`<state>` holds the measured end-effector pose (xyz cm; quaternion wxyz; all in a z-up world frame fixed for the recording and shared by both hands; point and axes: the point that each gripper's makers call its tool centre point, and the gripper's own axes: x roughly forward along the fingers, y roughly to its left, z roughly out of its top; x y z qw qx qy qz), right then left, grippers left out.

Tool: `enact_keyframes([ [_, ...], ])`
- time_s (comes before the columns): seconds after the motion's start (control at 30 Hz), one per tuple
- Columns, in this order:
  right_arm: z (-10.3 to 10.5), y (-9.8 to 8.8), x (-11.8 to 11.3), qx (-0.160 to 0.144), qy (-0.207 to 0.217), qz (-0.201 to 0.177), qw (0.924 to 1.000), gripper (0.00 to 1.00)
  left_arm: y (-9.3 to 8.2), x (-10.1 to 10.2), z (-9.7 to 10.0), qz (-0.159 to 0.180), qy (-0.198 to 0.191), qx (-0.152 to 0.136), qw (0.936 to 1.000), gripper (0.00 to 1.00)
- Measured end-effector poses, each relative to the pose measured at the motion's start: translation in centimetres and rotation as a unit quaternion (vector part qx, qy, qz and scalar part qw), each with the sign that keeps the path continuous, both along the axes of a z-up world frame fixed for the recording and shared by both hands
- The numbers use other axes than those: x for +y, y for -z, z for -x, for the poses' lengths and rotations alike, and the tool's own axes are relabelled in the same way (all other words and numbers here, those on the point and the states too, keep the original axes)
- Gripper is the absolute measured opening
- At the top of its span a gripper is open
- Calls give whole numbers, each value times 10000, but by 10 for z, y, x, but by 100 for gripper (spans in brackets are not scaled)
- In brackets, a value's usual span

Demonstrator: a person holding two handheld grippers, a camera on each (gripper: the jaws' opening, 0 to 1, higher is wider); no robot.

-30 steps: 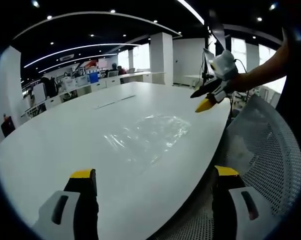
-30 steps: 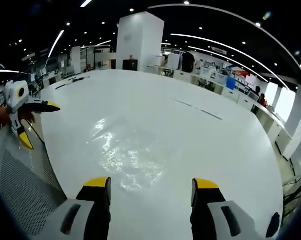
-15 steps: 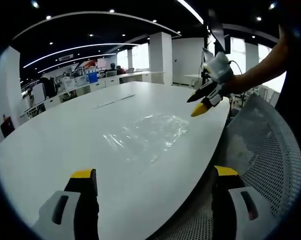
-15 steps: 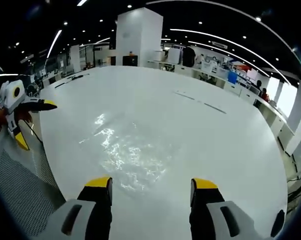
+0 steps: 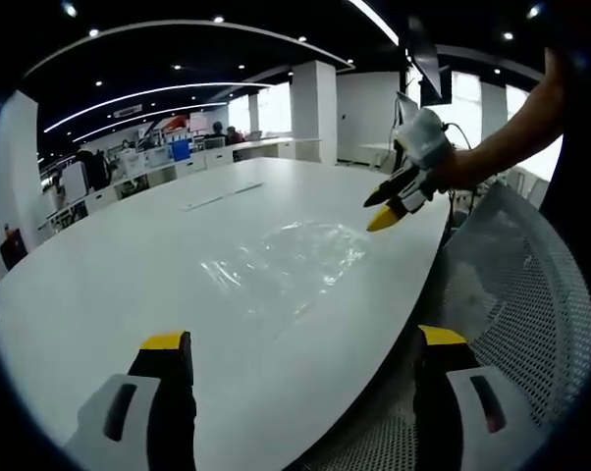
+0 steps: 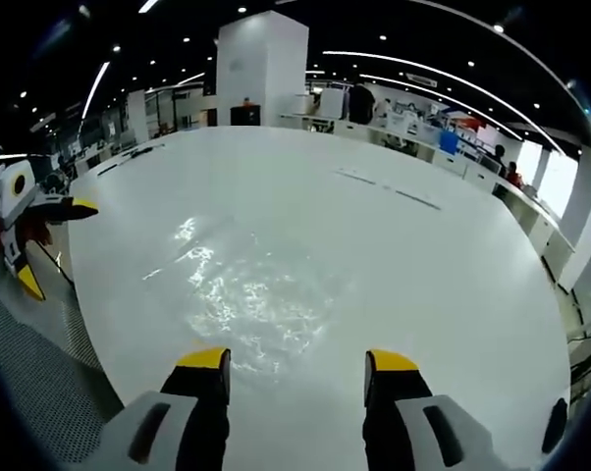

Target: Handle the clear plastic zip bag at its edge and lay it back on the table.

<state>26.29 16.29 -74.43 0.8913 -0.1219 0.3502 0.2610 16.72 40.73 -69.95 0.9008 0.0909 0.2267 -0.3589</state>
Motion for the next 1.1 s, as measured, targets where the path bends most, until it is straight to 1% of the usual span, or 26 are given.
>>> enact_keyframes([
  [0.13, 1, 2, 2, 23, 24, 23, 10000, 50, 0, 0, 0, -6, -7, -7, 10000, 93],
  [0.2, 1, 8, 2, 56, 16, 58, 10000, 49, 0, 0, 0, -17, -4, -1, 10000, 93],
  [0.27, 2, 8, 3, 84, 16, 49, 10000, 48, 0, 0, 0, -20, -2, 5, 10000, 93],
  [0.43, 2, 16, 5, 149, -19, 110, 9998, 44, 1, 0, 0, -36, 8, 36, 10000, 93],
  [0.53, 2, 19, 6, 115, -59, 177, 9998, 39, 2, 0, 0, -35, 17, 43, 10000, 93],
  [0.63, 1, 23, 7, 161, -50, 155, 9997, 36, 3, 0, 0, -44, 24, 61, 10000, 92],
  [0.73, -1, 24, 8, 128, -15, 197, 9997, 32, 4, 1, 1, -47, 35, 76, 10000, 92],
  [0.87, -1, 28, 9, 156, 74, 189, 9997, 31, 5, 1, 1, -49, 41, 92, 9999, 92],
  [1.0, 1, 27, 9, 197, 138, 229, 9994, 28, 6, 3, 0, -46, 26, 92, 9999, 91],
  [1.1, 2, 34, 8, 241, 175, 264, 9992, 25, 6, 3, 0, -45, 23, 99, 9999, 91],
])
